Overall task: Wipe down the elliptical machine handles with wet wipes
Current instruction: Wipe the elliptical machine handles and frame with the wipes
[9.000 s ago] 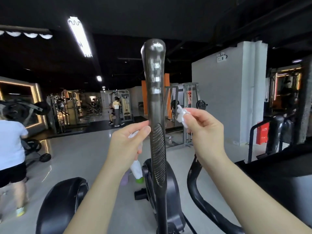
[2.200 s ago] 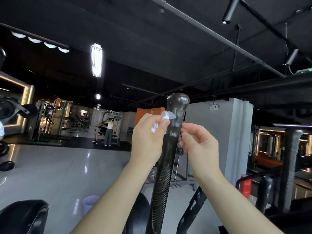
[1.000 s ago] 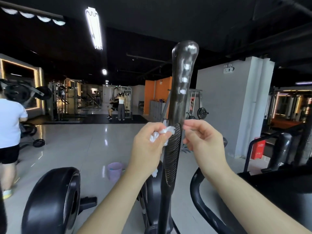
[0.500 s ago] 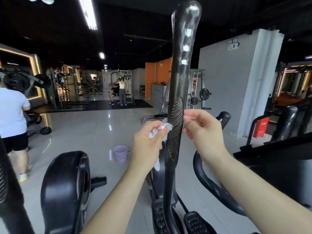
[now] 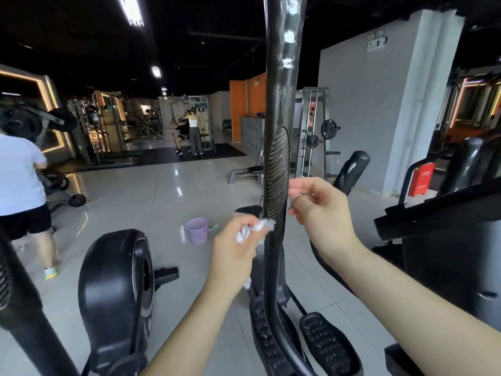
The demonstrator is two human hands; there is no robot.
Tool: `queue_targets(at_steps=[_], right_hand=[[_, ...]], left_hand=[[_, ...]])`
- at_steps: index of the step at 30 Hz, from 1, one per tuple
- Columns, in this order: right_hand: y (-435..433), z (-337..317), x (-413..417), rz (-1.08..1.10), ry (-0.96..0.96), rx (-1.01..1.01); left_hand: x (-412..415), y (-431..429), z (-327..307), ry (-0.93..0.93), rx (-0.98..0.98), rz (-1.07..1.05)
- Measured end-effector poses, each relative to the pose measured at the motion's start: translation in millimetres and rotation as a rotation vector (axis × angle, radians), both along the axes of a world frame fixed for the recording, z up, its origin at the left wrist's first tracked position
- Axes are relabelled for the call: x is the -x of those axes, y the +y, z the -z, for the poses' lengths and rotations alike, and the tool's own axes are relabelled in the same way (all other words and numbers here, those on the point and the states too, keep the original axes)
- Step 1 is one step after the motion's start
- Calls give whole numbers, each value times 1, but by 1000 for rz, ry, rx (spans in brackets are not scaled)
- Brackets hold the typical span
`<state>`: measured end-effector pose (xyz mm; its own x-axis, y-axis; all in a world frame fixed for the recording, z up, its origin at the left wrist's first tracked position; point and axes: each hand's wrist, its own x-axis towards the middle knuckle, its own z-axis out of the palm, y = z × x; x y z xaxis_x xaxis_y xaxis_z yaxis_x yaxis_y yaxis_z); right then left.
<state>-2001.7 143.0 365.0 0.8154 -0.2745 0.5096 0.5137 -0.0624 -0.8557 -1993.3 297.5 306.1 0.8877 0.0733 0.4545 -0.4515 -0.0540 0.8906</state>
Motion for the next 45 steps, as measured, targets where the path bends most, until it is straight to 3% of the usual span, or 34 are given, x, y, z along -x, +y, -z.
queue_targets(at_steps=[6,10,13,17,21,25,29,36,40,45], right_hand=[[0,7,3,2,14,10],[-1,21,8,20,63,43],[-4,42,17,84,117,123],[0,57,39,-87,234,96],[7,59,50,-276,214,-53],[-3,55,39,-85,165,-77],[-13,15,16,197,-41,-8],[4,8,-7,195,-273,218],[6,51,-2,299,-208,332],[4,97,7,225,63,448]], left_hand=[[-7,4,-1,29,-40,12],[-1,21,19,191,-273,137],[10,28,11,145,-329,124],[24,25,-7,31,-266,133],[30,15,-15,-22,-262,164],[26,14,-22,-72,-224,132],[15,10,-27,24,-149,3],[15,-2,-28,136,-48,113],[12,0,-23,142,-46,143],[7,2,-19,147,-66,141]])
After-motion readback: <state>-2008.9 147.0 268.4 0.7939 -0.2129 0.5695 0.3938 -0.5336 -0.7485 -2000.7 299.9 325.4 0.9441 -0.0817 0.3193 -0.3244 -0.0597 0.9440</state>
